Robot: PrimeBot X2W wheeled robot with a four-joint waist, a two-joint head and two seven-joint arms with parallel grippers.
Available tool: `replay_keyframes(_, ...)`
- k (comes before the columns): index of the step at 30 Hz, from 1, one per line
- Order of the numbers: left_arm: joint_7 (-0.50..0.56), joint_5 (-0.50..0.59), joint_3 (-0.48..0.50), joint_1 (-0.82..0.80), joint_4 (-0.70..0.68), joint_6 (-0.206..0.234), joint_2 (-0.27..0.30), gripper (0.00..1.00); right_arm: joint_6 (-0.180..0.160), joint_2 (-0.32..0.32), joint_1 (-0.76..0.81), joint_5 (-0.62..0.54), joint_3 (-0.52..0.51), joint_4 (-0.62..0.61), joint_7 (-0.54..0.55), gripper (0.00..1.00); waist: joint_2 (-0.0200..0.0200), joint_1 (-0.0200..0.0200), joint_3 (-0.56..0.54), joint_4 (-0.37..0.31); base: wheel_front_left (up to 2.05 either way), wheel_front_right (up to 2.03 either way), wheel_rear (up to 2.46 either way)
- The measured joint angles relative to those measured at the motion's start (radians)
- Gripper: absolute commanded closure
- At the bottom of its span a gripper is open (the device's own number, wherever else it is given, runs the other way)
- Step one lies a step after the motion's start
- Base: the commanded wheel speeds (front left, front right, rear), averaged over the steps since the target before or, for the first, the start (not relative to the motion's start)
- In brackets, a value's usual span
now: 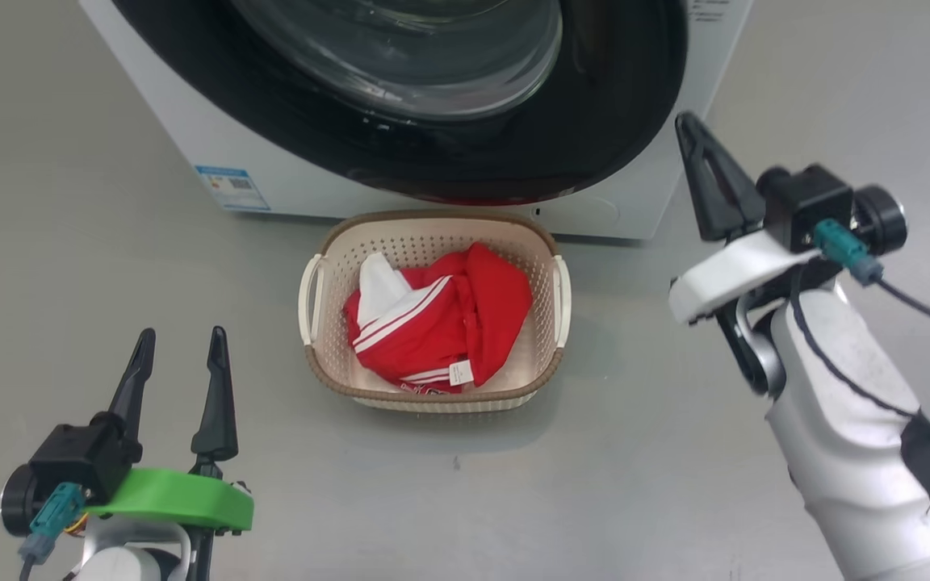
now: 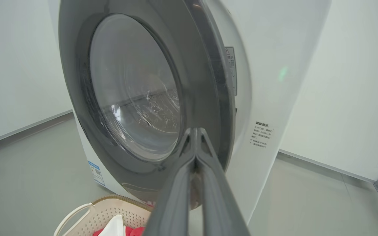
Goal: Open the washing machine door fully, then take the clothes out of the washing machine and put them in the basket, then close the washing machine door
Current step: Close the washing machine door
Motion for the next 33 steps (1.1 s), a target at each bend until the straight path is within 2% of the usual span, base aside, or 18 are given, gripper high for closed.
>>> replay_keyframes(14, -0.027, -0.017, -0.026, -0.073, 0.016, -0.016, -0.012, 0.00, 0.035, -0.023, -0.226, 0.012, -0.031, 0.134, 0.045, 1.00, 0.0000, 0.0000, 0.101, 0.090, 0.00, 0.00, 0.00)
replay_keyframes(24, -0.040, -0.023, -0.031, -0.102, 0.044, -0.025, -0.025, 0.00, 0.052, -0.034, -0.299, 0.037, -0.053, 0.237, 0.036, 1.00, 0.0000, 0.0001, 0.132, 0.114, 0.00, 0.00, 0.00)
replay_keyframes(33, -0.045, -0.023, -0.048, -0.128, 0.054, -0.026, -0.026, 0.00, 0.052, -0.065, -0.367, 0.038, -0.081, 0.287, 0.034, 1.00, 0.0000, 0.0000, 0.150, 0.127, 0.00, 0.00, 0.00)
